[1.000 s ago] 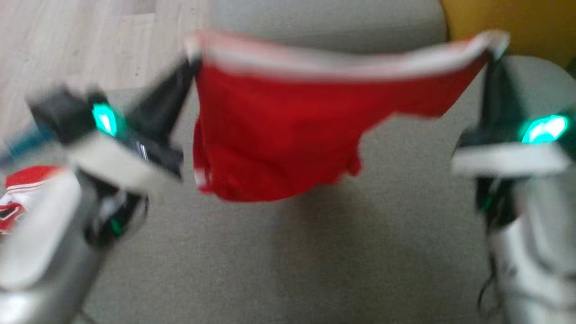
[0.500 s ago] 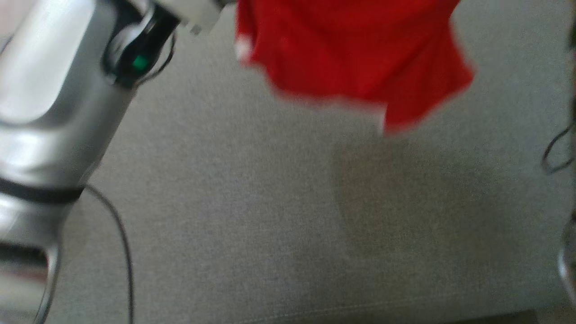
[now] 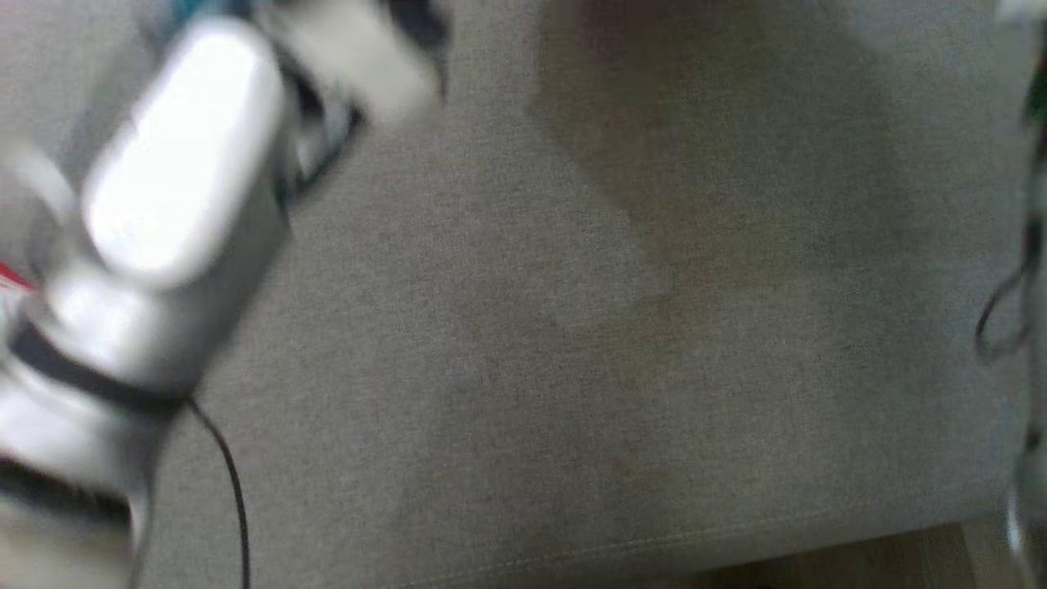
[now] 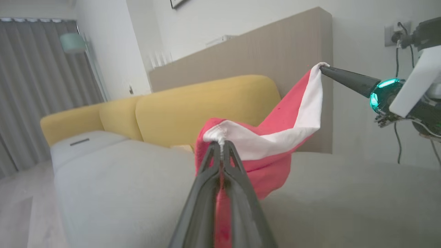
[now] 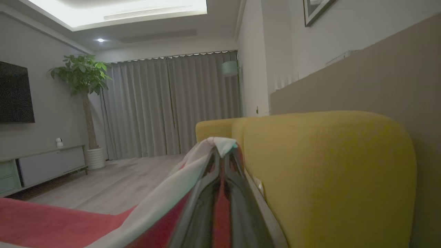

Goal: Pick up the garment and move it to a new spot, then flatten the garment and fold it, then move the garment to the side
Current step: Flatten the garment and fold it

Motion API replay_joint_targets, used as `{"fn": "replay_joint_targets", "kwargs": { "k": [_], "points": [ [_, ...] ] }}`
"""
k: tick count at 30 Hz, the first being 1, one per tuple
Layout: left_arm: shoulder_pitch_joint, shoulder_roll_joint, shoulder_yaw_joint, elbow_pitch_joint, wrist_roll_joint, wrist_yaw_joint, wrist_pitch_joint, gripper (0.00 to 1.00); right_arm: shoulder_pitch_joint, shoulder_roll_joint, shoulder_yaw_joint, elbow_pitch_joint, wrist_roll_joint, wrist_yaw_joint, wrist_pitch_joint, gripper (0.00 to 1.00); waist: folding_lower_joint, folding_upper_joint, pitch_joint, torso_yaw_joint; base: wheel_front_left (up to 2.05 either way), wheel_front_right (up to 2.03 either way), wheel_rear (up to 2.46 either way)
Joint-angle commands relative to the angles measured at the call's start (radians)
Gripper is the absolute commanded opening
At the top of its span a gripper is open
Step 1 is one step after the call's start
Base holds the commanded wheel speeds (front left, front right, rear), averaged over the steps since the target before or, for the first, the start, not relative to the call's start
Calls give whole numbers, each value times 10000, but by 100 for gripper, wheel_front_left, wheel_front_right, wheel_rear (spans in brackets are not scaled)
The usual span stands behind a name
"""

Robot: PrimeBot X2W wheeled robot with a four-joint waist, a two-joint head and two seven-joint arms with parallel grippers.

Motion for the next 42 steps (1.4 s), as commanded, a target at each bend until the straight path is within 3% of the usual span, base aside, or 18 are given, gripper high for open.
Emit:
{"fn": "replay_joint_targets", "kwargs": {
  "k": [1,11,14,17,23,26,30,37,42],
  "points": [
    [819,344,510,-734,228,14,-44,0,785,137,129,-578,110,67,-49,0,-3,0,-157,58,0,0,0],
    [6357,194,1171,-2409,1695,14,-46,0,5113,382,-445,-1778,357,67,-50,0,-3,0,-1663,69,0,0,0],
    [7978,191,1424,-2839,2102,188,-46,0,6528,541,-742,-2295,300,67,101,0,-3,0,-2160,16,0,0,0],
    [9384,160,1702,-3325,2347,437,-46,0,7832,797,-1194,-3095,232,67,410,0,-3,0,-2461,8,0,0,0],
    [10996,84,1807,-4001,2689,473,-47,0,9622,1358,-1986,-5254,-54,67,1377,0,-3,0,-2543,188,0,0,0],
    [11125,-147,1855,-4153,2533,348,-47,0,9889,1517,-2154,-6029,-200,67,1941,0,-3,0,-2425,355,0,0,0],
    [10652,-399,1752,-3623,2324,167,-47,0,9469,1457,-2131,-6168,-365,67,2486,0,-3,0,-2144,589,0,0,0],
    [8895,-1489,1386,-2277,552,25,-47,0,7729,656,-2128,-4904,-657,67,3489,0,-3,0,-1410,1359,0,0,0],
    [6971,-1564,552,-1108,-1134,17,74,0,5925,-37,-1983,-3485,-1158,67,4401,0,-3,0,-819,1921,0,0,0]
  ]
}}
